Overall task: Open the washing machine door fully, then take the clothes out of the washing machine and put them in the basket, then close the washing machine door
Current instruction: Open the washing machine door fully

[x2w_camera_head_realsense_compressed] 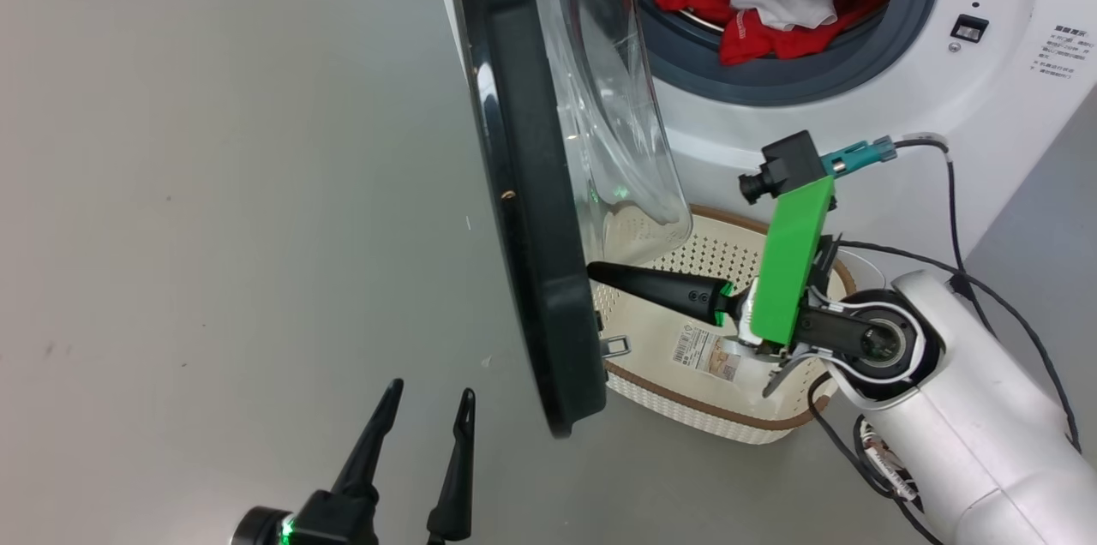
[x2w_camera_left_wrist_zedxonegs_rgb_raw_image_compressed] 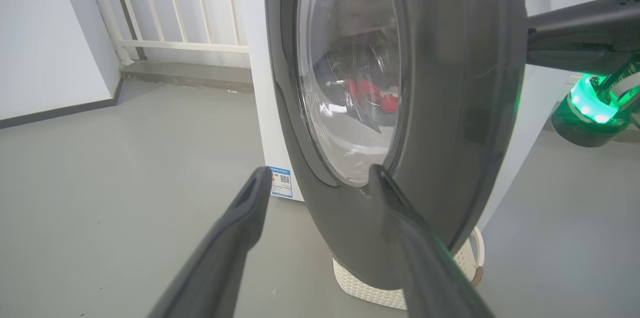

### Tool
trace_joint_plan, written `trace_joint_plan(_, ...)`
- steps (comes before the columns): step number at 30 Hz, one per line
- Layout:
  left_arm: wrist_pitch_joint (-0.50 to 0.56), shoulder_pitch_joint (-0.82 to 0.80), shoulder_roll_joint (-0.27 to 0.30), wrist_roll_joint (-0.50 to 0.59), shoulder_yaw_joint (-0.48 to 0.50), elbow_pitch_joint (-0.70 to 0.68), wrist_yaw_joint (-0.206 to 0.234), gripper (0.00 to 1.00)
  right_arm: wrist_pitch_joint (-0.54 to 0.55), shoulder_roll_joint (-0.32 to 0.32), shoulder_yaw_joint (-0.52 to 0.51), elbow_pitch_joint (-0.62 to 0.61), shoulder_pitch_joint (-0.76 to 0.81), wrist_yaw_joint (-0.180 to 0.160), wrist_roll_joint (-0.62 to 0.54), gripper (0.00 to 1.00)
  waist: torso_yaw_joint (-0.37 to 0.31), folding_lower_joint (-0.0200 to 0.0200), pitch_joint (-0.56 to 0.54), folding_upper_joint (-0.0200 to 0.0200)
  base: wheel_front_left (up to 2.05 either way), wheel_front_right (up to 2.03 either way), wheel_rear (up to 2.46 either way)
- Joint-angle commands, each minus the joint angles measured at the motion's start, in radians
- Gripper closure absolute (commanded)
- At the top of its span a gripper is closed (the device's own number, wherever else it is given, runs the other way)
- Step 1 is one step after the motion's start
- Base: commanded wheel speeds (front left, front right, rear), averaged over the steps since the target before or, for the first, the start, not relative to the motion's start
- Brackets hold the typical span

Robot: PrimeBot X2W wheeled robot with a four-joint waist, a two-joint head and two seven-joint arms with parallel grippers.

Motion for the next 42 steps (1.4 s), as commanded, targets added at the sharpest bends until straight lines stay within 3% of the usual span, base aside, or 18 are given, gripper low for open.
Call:
trace_joint_plan(1, -0.009, -0.005, 0.008, 0.005, 0.037, -0.029, 0.008, 0.0, 0.004, 0.028, 0.016, -0.026, -0.03, 0.007, -0.013, 1.0, 0.0, 0.0, 0.0, 0.0, 0.0, 0.0, 0.0)
trace_joint_plan(18, -0.009, 0.008, 0.008, 0.003, 0.052, -0.033, 0.009, 0.0, -0.013, 0.054, 0.023, -0.013, -0.023, 0.007, -0.023, 1.0, -0.001, 0.0, -0.012, 0.0, 0.0, 0.0, 0.0)
trace_joint_plan(19, -0.009, 0.008, 0.008, 0.002, 0.052, -0.032, 0.008, 0.0, -0.017, 0.052, 0.022, -0.013, -0.02, 0.007, -0.025, 0.95, -0.001, 0.0, -0.012, 0.0, 0.0, 0.0, 0.0)
trace_joint_plan(22, -0.009, 0.007, 0.008, 0.003, 0.053, -0.027, 0.004, 0.0, -0.036, 0.038, 0.018, -0.011, -0.007, 0.007, -0.036, 0.53, -0.003, 0.0, -0.016, 0.0, 0.0, 0.0, 0.0)
trace_joint_plan(23, -0.009, 0.006, 0.008, 0.003, 0.054, -0.024, 0.001, 0.0, -0.041, 0.033, 0.017, -0.011, -0.002, 0.007, -0.038, 0.35, -0.004, 0.0, -0.017, 0.0, 0.0, 0.0, 0.0)
trace_joint_plan(24, -0.009, 0.005, 0.008, 0.003, 0.055, -0.022, -0.001, 0.0, -0.048, 0.028, 0.015, -0.011, 0.004, 0.007, -0.04, 0.27, -0.005, 0.0, -0.019, 0.0, 0.0, 0.0, 0.0)
trace_joint_plan(25, -0.009, 0.004, 0.008, 0.004, 0.056, -0.019, -0.003, 0.0, -0.055, 0.022, 0.013, -0.01, 0.01, 0.007, -0.041, 0.02, -0.006, 0.0, -0.021, 0.0, 0.0, 0.0, 0.0)
trace_joint_plan(42, -0.009, -0.002, 0.008, 0.023, 0.091, 0.025, -0.043, 0.0, -0.193, -0.078, -0.021, -0.026, 0.166, 0.007, -0.06, 0.0, -0.04, 0.0, -0.056, 0.0, 0.0, 0.0, 0.0)
